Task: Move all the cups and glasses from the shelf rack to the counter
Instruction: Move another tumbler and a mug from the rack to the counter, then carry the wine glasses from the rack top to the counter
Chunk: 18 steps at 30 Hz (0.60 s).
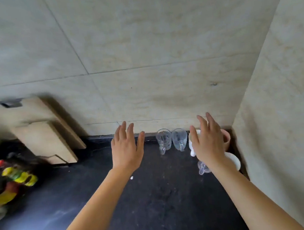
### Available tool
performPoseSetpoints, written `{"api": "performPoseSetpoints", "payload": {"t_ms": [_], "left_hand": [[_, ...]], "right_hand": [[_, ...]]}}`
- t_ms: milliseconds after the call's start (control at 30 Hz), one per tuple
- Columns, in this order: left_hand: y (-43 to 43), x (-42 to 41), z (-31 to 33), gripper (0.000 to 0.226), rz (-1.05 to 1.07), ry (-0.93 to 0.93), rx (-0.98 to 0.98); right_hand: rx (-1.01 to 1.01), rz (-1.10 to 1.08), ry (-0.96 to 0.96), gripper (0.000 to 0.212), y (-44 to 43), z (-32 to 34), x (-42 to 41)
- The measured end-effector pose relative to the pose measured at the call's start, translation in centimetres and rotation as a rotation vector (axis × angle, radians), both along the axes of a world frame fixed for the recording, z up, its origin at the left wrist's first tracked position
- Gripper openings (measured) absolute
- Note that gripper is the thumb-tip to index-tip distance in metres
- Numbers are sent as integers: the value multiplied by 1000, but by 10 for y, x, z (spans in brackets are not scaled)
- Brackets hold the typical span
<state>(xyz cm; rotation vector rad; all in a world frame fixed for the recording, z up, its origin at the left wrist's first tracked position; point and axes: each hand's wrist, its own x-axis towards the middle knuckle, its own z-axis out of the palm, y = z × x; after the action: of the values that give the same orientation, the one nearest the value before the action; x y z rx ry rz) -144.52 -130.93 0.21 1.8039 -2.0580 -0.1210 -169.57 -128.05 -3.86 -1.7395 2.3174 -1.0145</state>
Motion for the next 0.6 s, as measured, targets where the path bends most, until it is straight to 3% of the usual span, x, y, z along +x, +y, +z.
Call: {"api": "performPoseSetpoints", "payload": {"t_ms": [233, 367, 600], "left_hand": [[136, 153, 12, 71, 477, -181, 21], [228, 235, 18, 73, 736, -200, 65], [393, 373, 51, 72, 1033, -177, -48]], "right_hand": [[73, 587, 95, 64, 8, -7, 179], [56, 862, 122, 67, 57, 6, 286], [-90, 1200, 176, 69, 171, 64, 465]]}}
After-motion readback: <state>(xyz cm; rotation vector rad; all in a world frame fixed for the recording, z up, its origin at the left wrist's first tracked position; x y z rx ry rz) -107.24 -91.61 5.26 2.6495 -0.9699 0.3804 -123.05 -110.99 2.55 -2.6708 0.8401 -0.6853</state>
